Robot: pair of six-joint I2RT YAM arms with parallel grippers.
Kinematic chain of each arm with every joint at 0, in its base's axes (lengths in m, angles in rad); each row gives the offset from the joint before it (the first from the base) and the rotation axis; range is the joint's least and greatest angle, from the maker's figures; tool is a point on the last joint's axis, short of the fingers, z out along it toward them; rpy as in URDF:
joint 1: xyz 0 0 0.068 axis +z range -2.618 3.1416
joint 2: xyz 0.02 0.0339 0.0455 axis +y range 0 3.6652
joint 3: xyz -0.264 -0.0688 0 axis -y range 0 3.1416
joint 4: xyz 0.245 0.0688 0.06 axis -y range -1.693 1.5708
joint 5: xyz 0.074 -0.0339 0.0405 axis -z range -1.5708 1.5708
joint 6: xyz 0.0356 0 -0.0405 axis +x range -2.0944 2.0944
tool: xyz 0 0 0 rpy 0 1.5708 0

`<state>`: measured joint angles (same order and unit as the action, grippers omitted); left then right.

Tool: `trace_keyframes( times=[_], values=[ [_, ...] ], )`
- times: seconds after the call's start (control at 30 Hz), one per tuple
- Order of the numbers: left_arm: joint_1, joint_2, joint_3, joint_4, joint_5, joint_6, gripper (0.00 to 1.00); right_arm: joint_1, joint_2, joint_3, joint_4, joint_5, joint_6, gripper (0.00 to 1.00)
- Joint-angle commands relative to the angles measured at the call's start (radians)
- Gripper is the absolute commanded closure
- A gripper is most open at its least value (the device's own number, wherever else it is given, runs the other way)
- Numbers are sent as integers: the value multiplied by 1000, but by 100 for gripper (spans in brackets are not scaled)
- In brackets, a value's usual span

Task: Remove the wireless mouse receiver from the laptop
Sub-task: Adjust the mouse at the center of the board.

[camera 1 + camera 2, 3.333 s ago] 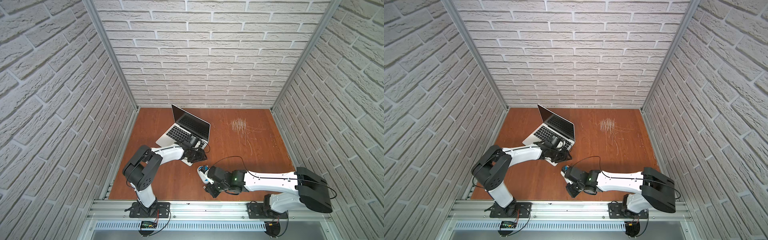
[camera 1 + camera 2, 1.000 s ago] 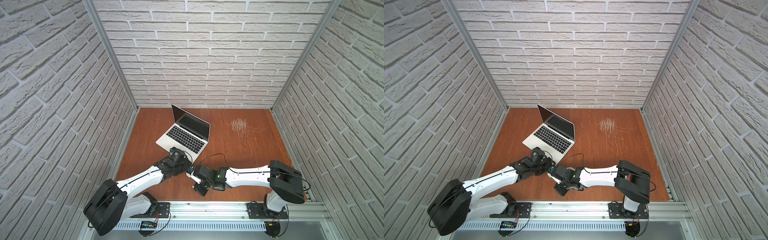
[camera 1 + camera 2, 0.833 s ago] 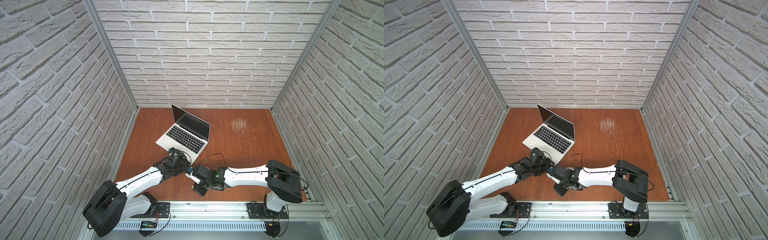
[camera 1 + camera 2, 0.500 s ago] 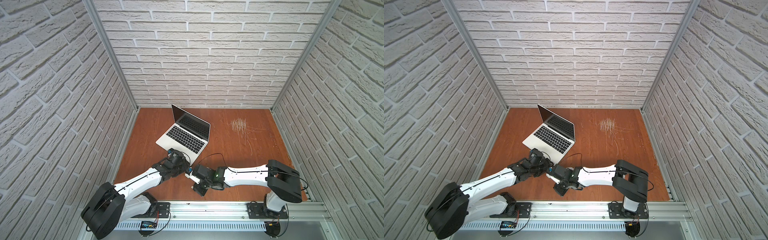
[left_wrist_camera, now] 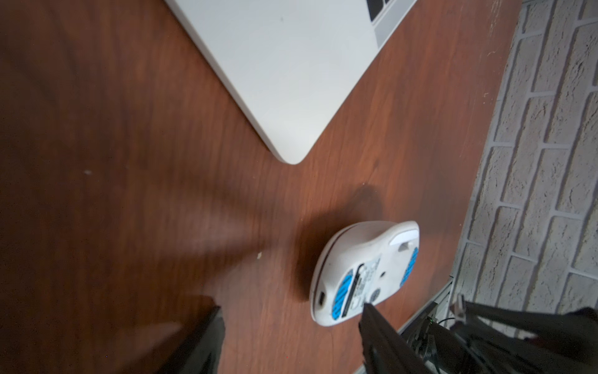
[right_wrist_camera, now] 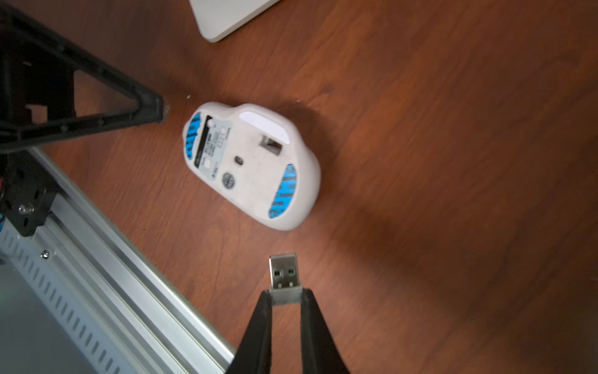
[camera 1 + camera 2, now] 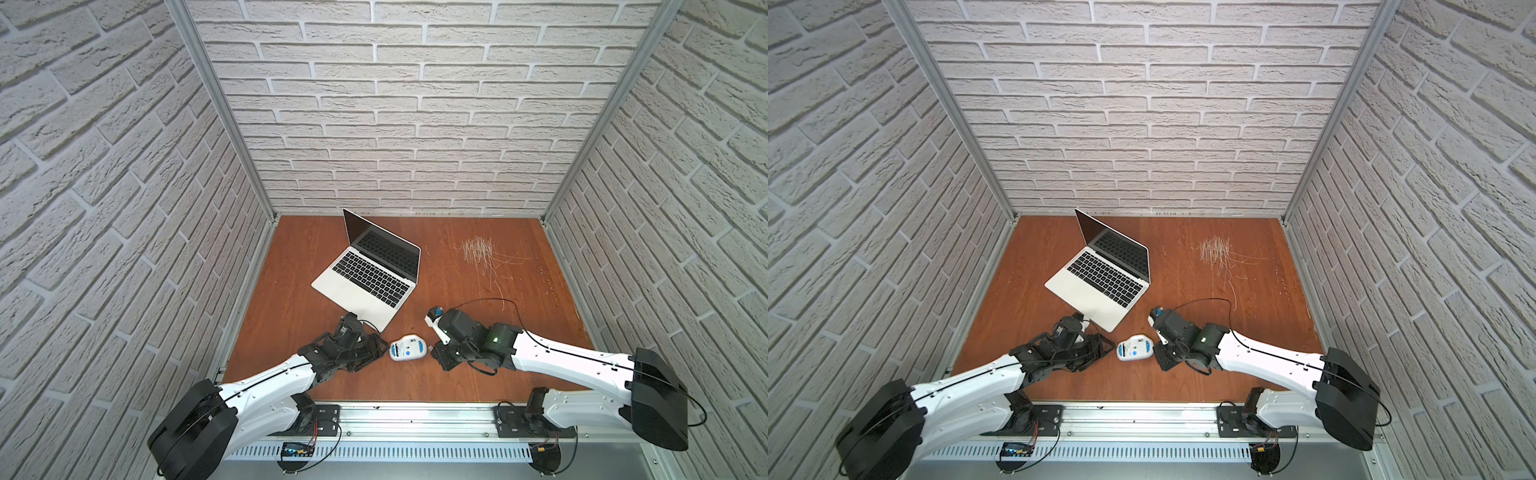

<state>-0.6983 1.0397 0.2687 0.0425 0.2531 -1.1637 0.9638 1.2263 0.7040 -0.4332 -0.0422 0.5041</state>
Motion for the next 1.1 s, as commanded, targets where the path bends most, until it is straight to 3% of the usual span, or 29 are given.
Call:
trace_keyframes(
  times=[0.0,0.27,0.63,1.07],
  values=[
    [-17,42,-29,189,17,-48,32,-56,18,-16,45,-52,33,97],
    [-43,89,-38,260,11,-54,35,-117,112,9,116,-122,41,97],
    [-54,221,-20,355,37,-50,39,-132,210,25,134,-59,79,97],
    [-99,228,-8,398,46,-17,42,-131,278,27,212,-103,134,97]
  ],
)
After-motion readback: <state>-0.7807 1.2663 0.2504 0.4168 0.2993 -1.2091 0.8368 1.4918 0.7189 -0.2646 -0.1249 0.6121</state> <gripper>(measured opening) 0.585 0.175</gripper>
